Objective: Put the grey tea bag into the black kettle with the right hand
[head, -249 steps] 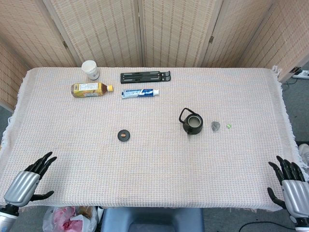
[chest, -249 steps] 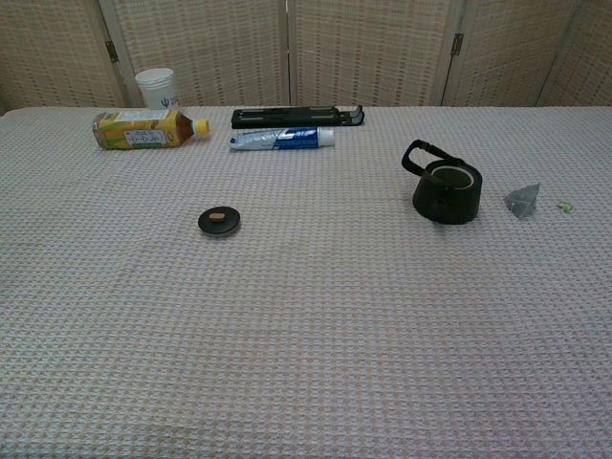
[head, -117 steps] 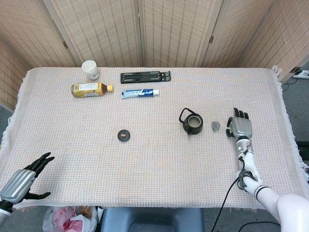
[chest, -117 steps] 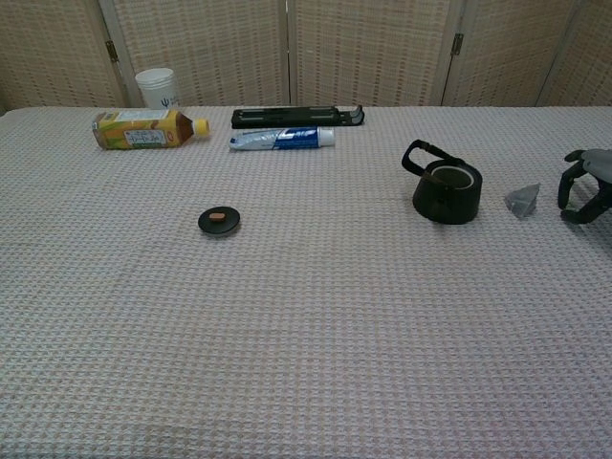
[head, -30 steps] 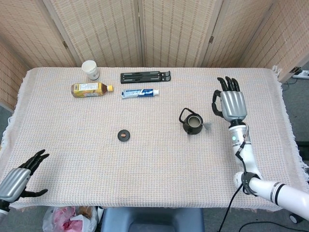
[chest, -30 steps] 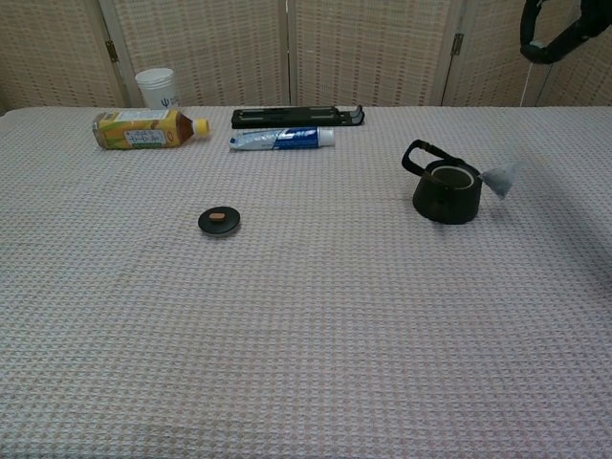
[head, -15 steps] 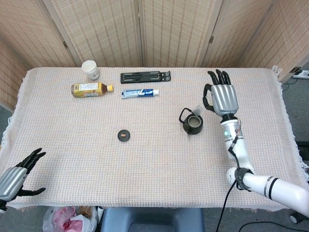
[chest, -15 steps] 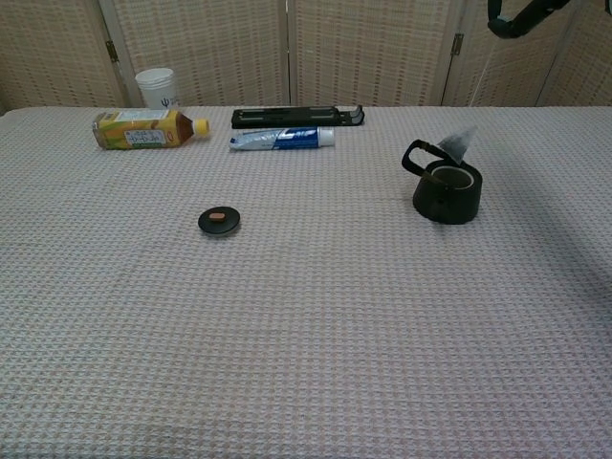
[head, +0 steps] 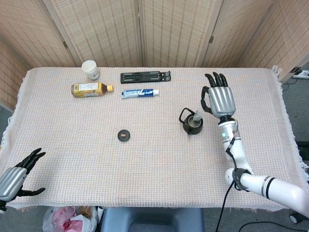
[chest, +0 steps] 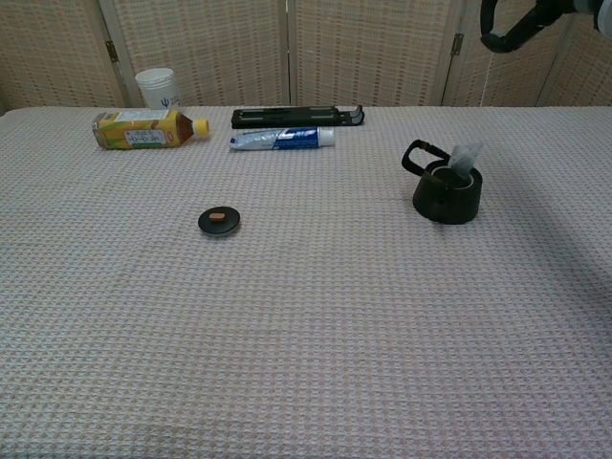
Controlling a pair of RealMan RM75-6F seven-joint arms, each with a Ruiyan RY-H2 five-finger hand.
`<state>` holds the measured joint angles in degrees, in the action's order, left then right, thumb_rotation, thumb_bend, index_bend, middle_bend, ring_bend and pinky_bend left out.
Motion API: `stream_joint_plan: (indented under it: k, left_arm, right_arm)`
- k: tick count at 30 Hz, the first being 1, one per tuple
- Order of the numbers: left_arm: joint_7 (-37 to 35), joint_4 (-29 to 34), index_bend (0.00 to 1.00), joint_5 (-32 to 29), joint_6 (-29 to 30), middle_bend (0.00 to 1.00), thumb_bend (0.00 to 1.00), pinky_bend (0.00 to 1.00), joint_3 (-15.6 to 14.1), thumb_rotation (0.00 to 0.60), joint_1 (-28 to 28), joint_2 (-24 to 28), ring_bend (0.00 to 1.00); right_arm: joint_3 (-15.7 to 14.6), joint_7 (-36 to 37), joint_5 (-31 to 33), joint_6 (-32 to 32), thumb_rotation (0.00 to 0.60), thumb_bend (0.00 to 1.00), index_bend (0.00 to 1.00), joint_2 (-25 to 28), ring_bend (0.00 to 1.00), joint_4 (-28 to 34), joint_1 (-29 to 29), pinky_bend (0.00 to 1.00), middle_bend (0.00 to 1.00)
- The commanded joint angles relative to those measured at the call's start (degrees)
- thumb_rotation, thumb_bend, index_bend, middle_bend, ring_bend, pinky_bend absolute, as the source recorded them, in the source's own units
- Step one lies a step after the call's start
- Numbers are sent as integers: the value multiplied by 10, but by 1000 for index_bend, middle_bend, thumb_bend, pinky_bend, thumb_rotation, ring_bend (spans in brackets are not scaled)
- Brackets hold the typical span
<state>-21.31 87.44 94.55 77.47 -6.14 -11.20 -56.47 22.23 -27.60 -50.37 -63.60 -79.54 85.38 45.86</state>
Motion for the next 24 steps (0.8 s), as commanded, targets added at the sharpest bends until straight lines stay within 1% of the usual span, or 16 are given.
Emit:
stream_joint_plan:
  k: [1, 9, 24]
  left_arm:
    - [-1, 0, 0, 1, 2, 7, 104, 328, 0, 600, 1, 1, 141]
    - [-5, -1, 0, 5, 10, 7, 104, 328, 0, 600, 4, 3, 142]
    - [-10, -3, 0, 15, 15, 7, 103, 328, -3, 600, 5, 3, 142]
  right_arm:
    - [-4, 0, -2, 2, 600, 409, 664, -4, 0, -3, 2, 0, 114]
    - [-20, -7, -8, 0, 600, 409, 664, -17, 0, -3, 7, 0, 114]
    - [-64, -6, -33, -2, 600, 405, 664, -40, 0, -12, -7, 0, 114]
